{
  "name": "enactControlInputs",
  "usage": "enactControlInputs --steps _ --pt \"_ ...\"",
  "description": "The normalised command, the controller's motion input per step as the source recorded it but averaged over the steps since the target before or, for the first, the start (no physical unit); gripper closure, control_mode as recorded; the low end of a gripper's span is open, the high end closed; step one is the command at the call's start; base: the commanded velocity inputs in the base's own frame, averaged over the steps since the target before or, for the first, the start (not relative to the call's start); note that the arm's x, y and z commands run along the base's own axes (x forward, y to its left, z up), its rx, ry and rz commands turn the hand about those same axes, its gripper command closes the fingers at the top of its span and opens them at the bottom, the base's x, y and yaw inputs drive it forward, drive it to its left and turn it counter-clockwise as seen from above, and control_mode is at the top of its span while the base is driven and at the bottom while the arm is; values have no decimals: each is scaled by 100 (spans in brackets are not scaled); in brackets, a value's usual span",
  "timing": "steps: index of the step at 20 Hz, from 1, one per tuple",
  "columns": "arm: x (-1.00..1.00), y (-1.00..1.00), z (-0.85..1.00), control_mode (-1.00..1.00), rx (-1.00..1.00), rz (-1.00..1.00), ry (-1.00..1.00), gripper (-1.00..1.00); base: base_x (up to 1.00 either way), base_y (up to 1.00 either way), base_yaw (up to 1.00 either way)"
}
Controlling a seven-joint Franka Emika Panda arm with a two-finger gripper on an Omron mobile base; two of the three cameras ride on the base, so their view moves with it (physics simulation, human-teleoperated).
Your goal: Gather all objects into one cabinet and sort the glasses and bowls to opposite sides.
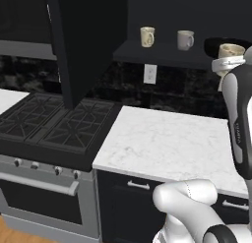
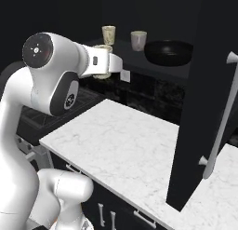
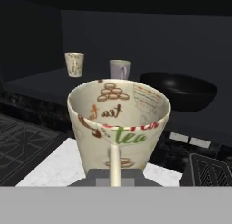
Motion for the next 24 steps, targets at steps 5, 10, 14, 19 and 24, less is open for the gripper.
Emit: enactControlInputs --steps 5,10,14,19,24 --pt "0 0 0 100 0 0 0 100 60 0 -2" --pt "0 0 0 100 0 0 0 100 0 0 0" --pt "0 0 0 100 0 0 0 100 0 0 0" --pt "-9 0 19 -100 0 0 0 100 0 0 0" --pt "13 41 88 -100 -3 0 -1 100 0 0 0"
